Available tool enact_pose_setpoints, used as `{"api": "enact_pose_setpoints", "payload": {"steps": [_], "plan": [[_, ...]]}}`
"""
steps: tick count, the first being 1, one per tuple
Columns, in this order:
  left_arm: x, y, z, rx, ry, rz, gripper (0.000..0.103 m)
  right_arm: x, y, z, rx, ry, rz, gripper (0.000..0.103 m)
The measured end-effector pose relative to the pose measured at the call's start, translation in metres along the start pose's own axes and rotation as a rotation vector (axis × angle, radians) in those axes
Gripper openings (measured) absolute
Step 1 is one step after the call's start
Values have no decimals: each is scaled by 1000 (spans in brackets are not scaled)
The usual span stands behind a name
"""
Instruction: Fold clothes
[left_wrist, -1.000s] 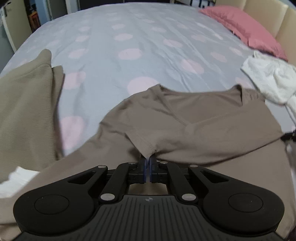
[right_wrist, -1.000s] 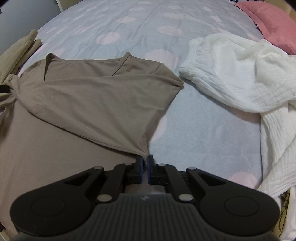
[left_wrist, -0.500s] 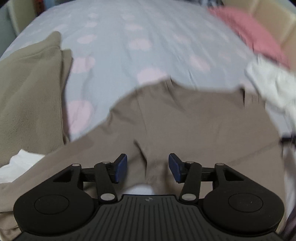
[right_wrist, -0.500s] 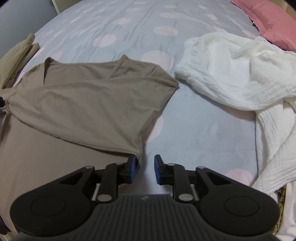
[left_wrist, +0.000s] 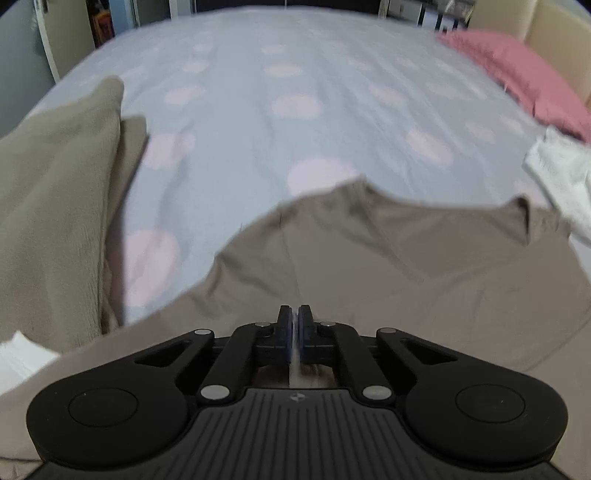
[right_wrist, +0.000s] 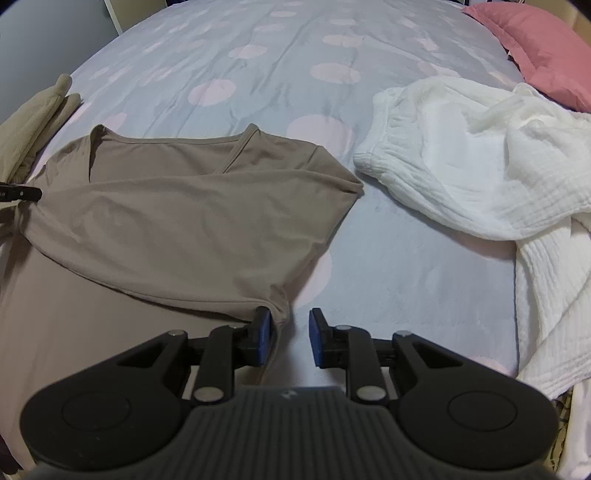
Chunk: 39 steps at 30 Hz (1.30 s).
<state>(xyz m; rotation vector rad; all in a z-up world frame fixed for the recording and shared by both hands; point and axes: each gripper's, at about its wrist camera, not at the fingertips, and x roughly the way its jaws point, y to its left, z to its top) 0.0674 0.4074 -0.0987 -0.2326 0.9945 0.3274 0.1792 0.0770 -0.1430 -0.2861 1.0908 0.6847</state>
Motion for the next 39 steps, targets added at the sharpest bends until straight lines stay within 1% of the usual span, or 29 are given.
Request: {"api": "enact_pose_setpoints", "payload": {"steps": [2, 5, 7, 8, 11, 15, 16, 17, 19, 20, 21, 22, 24, 28, 29, 30, 31, 33, 36, 39], "plan": [[-5, -2, 4, 7, -21, 10, 1, -3, -2, 2, -1, 10, 9, 31], [2, -2, 3, 12, 14, 39, 1, -3, 1, 2, -67, 46, 17, 30], [6, -3, 1, 22, 26, 48, 1, -2, 2, 0, -97, 57, 8, 7], [7, -3, 0, 27, 30, 47, 1, 0, 3, -2, -105, 64, 7, 0], [3, -4, 0, 32, 32, 45, 1, 5, 4, -10, -153, 100, -25, 0], [3, -1, 0, 19, 46, 40, 3, 5, -3, -16, -141, 123, -48, 1], [0, 0, -1, 16, 37, 50, 3, 2, -5, -17, -130, 119, -51, 4], [-5, 1, -1, 13, 22, 55, 6, -1, -6, -17, -119, 115, -54, 7], [-14, 3, -2, 6, -7, 65, 6, -8, -3, -15, -128, 94, -72, 8], [-20, 6, -2, 1, -25, 63, 7, -12, 0, -15, -131, 81, -76, 15], [-26, 8, -3, -5, -41, 62, 9, -15, 3, -14, -130, 69, -73, 25], [-32, 10, -4, -15, -53, 64, 11, -18, 7, -14, -127, 58, -68, 31], [-44, 13, -8, -17, -67, 74, 18, -23, 18, -15, -134, 43, -58, 46], [-69, 16, -26, 7, -72, 105, 23, -33, 46, -25, -174, 22, -55, 51], [-75, 18, -32, 12, -74, 114, 26, -35, 55, -31, -175, 21, -48, 56], [-81, 19, -38, 16, -80, 128, 29, -37, 63, -36, -174, 21, -40, 62], [-89, 21, -45, 22, -90, 149, 31, -39, 73, -45, -190, 25, -31, 63], [-102, 26, -59, 29, -109, 183, 39, -41, 94, -63, -234, 35, -12, 67], [-119, 40, -81, -5, -135, 259, 40, -41, 118, -92, -259, 29, -20, 73], [-134, 58, -102, -71, -163, 321, 41, -39, 129, -118, -223, 24, -21, 73]]}}
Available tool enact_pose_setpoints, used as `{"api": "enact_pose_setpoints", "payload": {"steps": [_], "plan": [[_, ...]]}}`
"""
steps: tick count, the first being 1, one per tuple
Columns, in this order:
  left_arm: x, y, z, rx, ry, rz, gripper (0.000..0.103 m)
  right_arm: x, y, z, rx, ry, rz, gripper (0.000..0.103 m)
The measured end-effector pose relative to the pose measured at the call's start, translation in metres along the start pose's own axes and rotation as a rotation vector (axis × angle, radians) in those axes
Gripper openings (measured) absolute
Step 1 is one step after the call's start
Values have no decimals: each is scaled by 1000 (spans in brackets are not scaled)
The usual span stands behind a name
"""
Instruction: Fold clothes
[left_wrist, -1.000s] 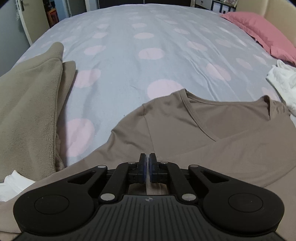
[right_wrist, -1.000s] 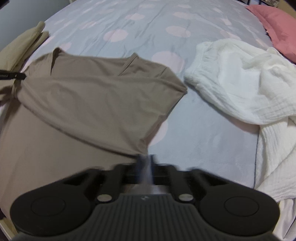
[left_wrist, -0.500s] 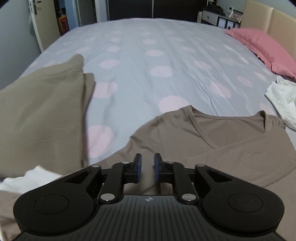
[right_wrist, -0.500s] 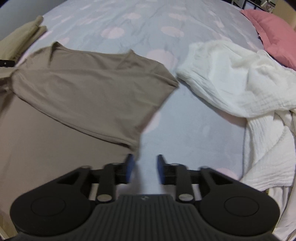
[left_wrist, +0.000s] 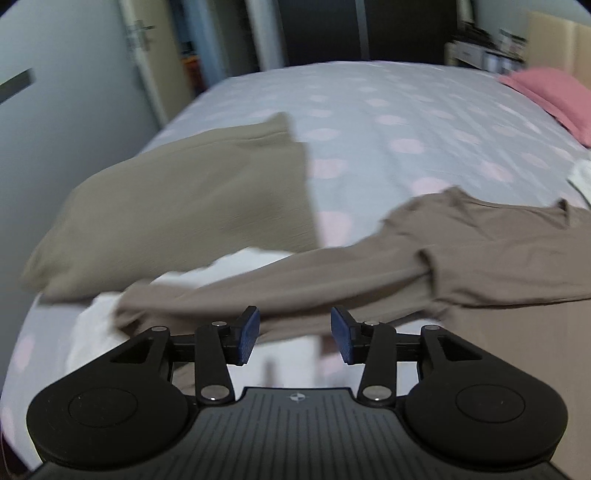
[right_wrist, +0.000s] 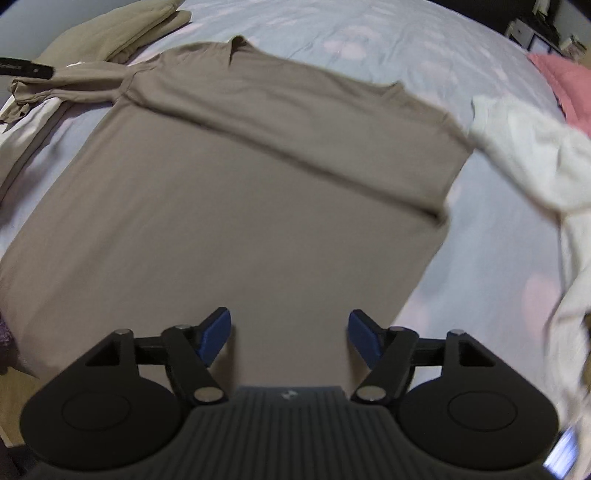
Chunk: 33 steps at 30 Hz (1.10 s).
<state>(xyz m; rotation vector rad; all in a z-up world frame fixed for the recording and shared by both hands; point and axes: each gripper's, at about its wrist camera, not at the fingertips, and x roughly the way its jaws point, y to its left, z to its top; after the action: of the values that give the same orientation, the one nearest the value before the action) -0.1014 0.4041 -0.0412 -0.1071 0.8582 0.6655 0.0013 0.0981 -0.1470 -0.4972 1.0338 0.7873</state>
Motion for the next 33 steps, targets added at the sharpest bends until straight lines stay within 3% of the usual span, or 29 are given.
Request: {"api": "enact_pose_setpoints", "payload": {"steps": [5, 12, 13, 15, 17, 21, 33], "plan": [[-14, 31, -20, -59, -29, 113, 58, -4, 11, -20, 36, -10, -9, 74], [-9, 58, -32, -120, -24, 117, 65, -19, 12, -13, 95, -65, 9, 79], [-5, 60, -34, -122, -14, 119, 63, -21, 14, -11, 102, -73, 17, 79], [2, 65, -38, -138, 4, 93, 39, -20, 18, -8, 109, -79, 31, 80], [5, 67, -39, -141, 11, 66, 24, -19, 22, -7, 107, -76, 45, 80], [3, 64, -37, -113, -13, 29, 4, -12, 26, -6, 90, -58, 51, 80], [-11, 64, -28, -147, -64, 10, 0, -2, 26, 2, 75, -53, 81, 80]]}}
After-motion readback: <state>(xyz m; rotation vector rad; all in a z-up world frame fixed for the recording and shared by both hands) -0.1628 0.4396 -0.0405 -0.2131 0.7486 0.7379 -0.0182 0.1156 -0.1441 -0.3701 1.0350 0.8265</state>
